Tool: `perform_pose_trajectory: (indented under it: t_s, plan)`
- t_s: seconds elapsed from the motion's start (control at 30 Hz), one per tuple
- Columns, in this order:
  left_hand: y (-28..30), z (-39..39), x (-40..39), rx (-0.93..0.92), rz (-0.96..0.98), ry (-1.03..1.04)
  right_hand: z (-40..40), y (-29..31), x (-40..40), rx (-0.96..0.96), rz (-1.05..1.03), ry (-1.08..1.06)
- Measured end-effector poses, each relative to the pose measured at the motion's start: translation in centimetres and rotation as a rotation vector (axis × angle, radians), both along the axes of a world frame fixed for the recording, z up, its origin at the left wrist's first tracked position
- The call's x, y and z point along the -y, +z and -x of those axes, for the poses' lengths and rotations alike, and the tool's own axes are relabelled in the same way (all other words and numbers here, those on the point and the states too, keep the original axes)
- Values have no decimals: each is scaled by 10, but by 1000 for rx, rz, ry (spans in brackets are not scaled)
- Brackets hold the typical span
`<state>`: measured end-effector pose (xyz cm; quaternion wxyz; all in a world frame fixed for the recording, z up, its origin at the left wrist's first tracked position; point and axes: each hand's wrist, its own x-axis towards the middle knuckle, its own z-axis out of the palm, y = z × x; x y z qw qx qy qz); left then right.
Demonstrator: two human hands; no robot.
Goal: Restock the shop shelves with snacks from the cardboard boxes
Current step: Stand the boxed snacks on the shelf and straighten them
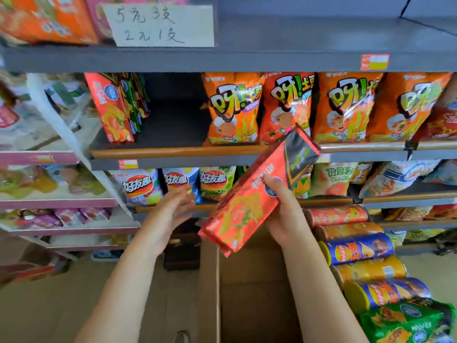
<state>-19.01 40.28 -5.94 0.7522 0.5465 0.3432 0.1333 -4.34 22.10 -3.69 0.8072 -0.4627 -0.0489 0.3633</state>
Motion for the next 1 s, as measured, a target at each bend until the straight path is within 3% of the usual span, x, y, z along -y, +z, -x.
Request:
perform_pose_trajectory:
  t_s: [0.13,0.27,0.4,0.5,0.77,1.0]
  plan:
    - [30,-4,-6,-25,-77,-358,30,6,-58,122,141,118]
    - [25,2,-17,58,114,-194,58,10,-106,94,155,172]
    - [27,10,-75,103,205,-7,85,4,-137,214,216,336]
    - [37,3,-119,81,118,61,97,13,-155,344,321,446]
    - [53,-38,-167,201,-89,-46,47,40,-229,381,291,249]
    - [58,-74,-213,214,-256,-51,-4,48,-274,536,360,317]
